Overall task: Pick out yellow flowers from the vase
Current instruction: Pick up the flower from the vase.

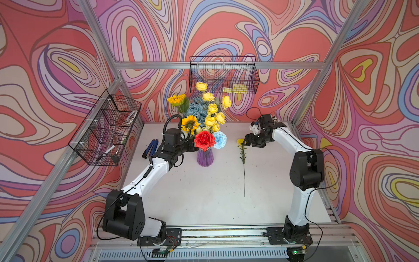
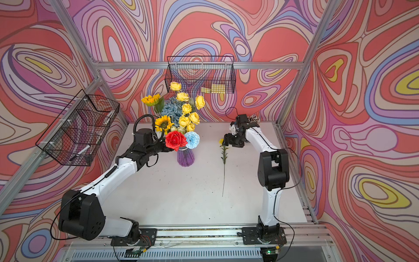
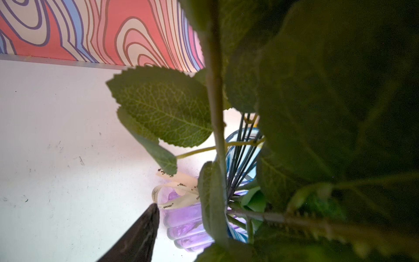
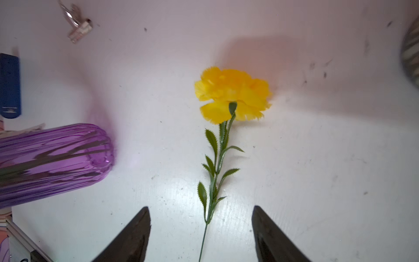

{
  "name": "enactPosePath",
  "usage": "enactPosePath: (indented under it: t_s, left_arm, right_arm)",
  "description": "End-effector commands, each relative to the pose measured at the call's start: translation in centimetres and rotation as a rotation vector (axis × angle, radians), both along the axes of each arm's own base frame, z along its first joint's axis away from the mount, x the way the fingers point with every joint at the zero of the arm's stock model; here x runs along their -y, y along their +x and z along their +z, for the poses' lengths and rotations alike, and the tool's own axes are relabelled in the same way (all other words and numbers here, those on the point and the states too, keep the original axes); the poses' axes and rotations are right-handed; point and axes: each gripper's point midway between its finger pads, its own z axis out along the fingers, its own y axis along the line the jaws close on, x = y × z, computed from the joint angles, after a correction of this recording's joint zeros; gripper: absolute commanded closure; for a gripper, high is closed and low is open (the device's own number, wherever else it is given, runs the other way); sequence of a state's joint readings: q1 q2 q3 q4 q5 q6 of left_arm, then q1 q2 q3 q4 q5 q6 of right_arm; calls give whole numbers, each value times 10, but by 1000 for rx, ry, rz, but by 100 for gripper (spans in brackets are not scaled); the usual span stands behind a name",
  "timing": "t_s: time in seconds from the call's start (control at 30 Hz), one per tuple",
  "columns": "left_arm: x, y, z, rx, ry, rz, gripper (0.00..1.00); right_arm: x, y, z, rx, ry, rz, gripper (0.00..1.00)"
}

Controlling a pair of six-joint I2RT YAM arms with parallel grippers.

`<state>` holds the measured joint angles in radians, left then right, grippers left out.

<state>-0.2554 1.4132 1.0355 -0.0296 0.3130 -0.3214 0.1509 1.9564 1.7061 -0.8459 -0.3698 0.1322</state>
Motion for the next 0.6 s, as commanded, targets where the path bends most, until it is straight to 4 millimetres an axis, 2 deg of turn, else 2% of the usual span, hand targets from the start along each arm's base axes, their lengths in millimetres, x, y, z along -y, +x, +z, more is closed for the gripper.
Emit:
enactPosePath:
  t_s: [0.0,0.07,0.23,0.33,0.43,0.5,0.53,0.57]
  left_arm:
    - [-2,-5,7,9,16,-9,24]
    - [-1,-5,6,7,14,-10,23]
    - [2,-3,0,-1,7,-23,23]
    - [5,0,-2,-3,-7,-31,23]
    - [7,2,-1,-9,-14,-38,23]
    - [7,4,1,-7,-14,-37,24]
    - [8,4,2,-2,-15,-37,23]
    - [8,5,3,3,-19,-37,23]
  right_arm:
    - [-6,5,78,260,76,15,27]
    - [-16,3,115,432,151,59,27]
    - [-52,-14,151,772,423,201,29]
    - [-84,-28,153,918,487,301,31]
    - [-110,-33,156,964,587,378,34]
    - [-119,-37,158,989,674,419,36]
    - [-120,-39,166,1022,722,422,37]
    - [-122,-38,161,1021,776,420,37]
